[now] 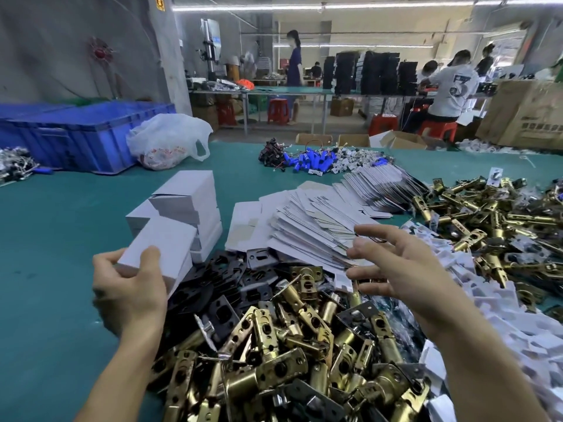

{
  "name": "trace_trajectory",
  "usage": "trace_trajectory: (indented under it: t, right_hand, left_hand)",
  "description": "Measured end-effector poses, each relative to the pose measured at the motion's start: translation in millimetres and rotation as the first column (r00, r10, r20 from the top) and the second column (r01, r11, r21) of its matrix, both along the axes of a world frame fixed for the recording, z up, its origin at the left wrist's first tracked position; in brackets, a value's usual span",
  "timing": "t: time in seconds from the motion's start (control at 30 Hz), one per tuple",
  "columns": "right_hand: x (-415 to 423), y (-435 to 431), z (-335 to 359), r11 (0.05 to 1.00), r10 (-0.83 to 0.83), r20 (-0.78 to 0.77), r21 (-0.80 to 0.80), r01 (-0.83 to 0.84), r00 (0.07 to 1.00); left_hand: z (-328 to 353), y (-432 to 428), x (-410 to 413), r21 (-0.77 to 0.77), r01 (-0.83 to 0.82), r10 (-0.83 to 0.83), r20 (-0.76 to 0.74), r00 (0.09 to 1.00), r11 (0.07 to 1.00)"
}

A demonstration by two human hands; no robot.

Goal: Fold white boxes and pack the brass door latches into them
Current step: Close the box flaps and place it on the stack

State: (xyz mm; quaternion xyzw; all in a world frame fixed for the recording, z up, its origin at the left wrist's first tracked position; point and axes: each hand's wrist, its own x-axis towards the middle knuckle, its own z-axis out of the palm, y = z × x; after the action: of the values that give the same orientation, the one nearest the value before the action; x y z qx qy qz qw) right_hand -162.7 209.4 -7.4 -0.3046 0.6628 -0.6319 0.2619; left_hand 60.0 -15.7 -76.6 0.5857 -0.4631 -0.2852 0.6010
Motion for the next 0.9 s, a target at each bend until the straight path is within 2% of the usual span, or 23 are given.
trace_trajectory:
  t: [0.23,0.37,0.5,0.63,0.73,0.8,0.9]
  right_hand:
    - [-3.6,-5.9,-14.5,0.992,-0.022,-0.079,0.125,0.032,0.997]
    - [-4.7,-10.2,-24.5,0.975,-0.102,-0.257,0.164,0.148,0.961]
    - [-8.6,-18.1,-29.6,0.952,-0.089,-0.385,0.238,0.192,0.919]
    - [-20.2,-36.9,-23.9,0.925,-0.035,-0.474,0.318,0.208,0.880]
    - [-29.2,-59.1,-20.8,0.892,0.049,-0.563,0.396,0.217,0.825]
    - [-34.2,-76.6,-21.9,0.860,0.125,-0.642,0.451,0.241,0.756]
    - [-37.0,-102.4,-25.7,0.822,0.269,-0.726,0.516,0.242,0.633]
  left_hand:
    - [-22.0,-3.1,-3.3,0.113,0.003,-0.007,0.042,0.999,0.994]
    - [-22.0,-4.8,-3.3,0.020,0.045,-0.048,0.169,0.984,0.999]
    - [-18.6,-6.4,-6.7,-0.054,0.007,0.009,0.293,0.956,0.999]
    - [-15.6,-1.0,-9.0,-0.143,0.049,0.034,0.522,0.852,0.988]
    - [-13.3,1.8,-8.5,-0.077,0.102,-0.032,0.621,0.783,0.992]
    - [-11.1,4.2,-6.9,-0.019,0.125,-0.080,0.665,0.743,0.992]
    - [-9.9,5.9,-2.9,0.076,0.183,-0.173,0.778,0.603,0.980]
